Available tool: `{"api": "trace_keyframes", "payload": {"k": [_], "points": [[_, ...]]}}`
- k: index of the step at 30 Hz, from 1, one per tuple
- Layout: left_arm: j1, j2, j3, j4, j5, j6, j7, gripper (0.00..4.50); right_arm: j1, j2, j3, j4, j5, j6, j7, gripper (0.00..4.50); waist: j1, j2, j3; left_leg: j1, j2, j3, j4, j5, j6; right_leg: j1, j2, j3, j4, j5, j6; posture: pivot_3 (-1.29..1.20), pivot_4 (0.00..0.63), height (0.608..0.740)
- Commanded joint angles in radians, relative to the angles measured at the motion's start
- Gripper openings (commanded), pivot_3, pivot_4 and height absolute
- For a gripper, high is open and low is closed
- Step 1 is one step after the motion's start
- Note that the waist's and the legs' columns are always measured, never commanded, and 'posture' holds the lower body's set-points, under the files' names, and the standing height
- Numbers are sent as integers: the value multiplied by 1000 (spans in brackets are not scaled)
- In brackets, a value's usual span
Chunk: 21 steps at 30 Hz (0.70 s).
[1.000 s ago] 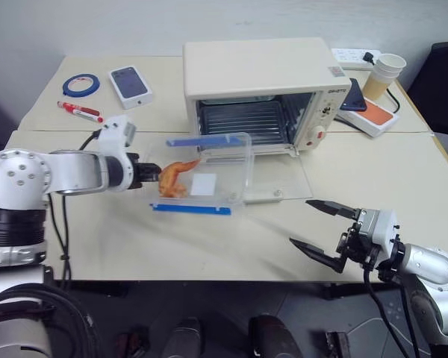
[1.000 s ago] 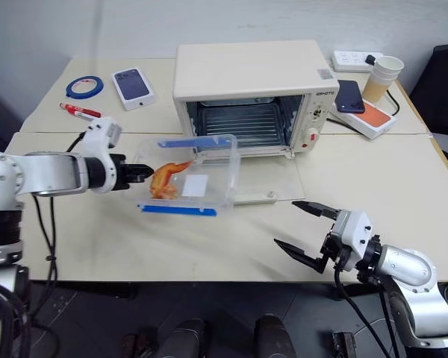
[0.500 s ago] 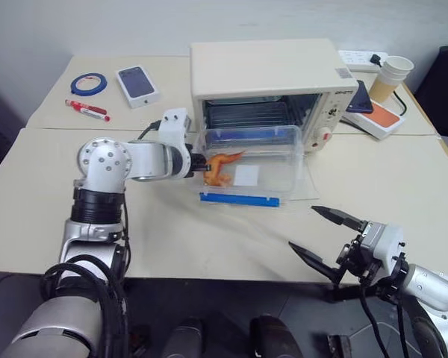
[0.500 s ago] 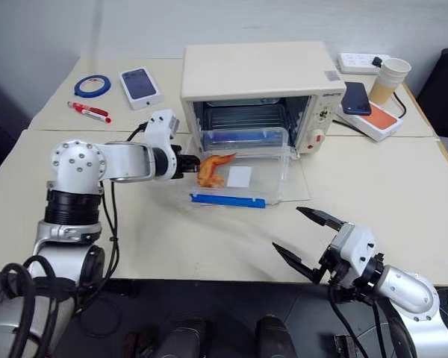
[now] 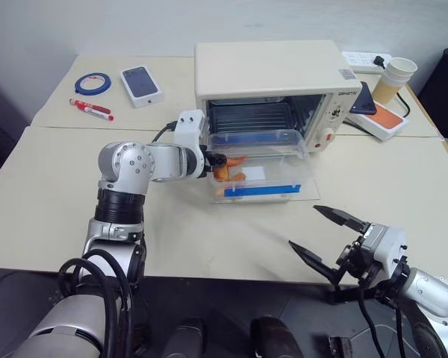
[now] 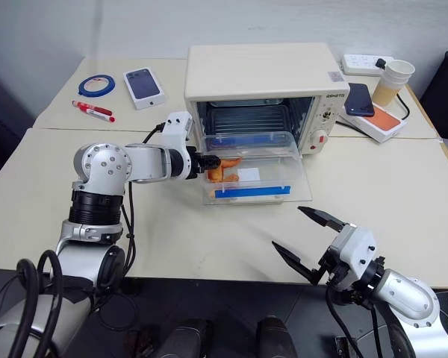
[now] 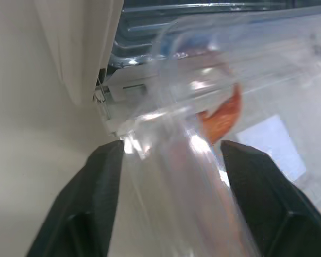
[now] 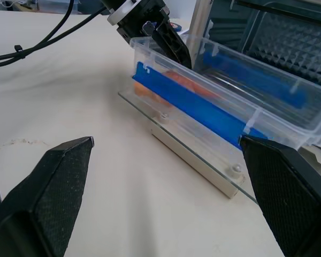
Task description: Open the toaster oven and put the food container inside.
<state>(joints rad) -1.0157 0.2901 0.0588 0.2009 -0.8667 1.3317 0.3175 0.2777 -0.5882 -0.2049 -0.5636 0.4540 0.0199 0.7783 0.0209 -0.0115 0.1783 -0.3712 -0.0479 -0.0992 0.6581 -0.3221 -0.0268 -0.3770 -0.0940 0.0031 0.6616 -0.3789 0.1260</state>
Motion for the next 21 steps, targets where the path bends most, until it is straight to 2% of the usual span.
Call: {"api": "trace_keyframes", "payload": {"k": [1,3,11,16,19,21], "points": [[-6,8,50,-54,33,-28,-75,4129,4,-7,-42,-37,26,-2,-5,4500,0,0,0,0,0,0,0,0,0,0,0,0,0,0,0,0,150,740],[-1,17,56,-75,55,-62,-119,4481,3,-10,-48,-34,29,1,-2,4500,0,0,0,0,0,0,0,0,0,0,0,0,0,0,0,0,150,740],[52,196,62,-122,91,-341,-649,4481,-7,-26,-59,-18,40,21,25,4500,-6,0,0,0,1,0,0,0,0,0,0,-1,0,0,0,0,150,740],[128,360,46,-72,133,-509,-1034,4481,-7,-58,-72,-8,54,36,64,4500,-12,0,0,0,1,0,-1,0,0,0,1,-1,-1,0,0,0,150,740],[251,490,29,-10,232,-691,-1259,3977,-5,-81,-76,0,93,68,100,4500,-22,1,0,0,1,0,-2,0,0,0,0,-1,-1,0,0,0,150,740],[340,546,4,1,311,-819,-1352,3454,-14,-90,-72,9,109,85,112,4500,-28,1,-1,2,2,1,-4,0,0,1,0,-1,-2,0,0,0,150,740]]}}
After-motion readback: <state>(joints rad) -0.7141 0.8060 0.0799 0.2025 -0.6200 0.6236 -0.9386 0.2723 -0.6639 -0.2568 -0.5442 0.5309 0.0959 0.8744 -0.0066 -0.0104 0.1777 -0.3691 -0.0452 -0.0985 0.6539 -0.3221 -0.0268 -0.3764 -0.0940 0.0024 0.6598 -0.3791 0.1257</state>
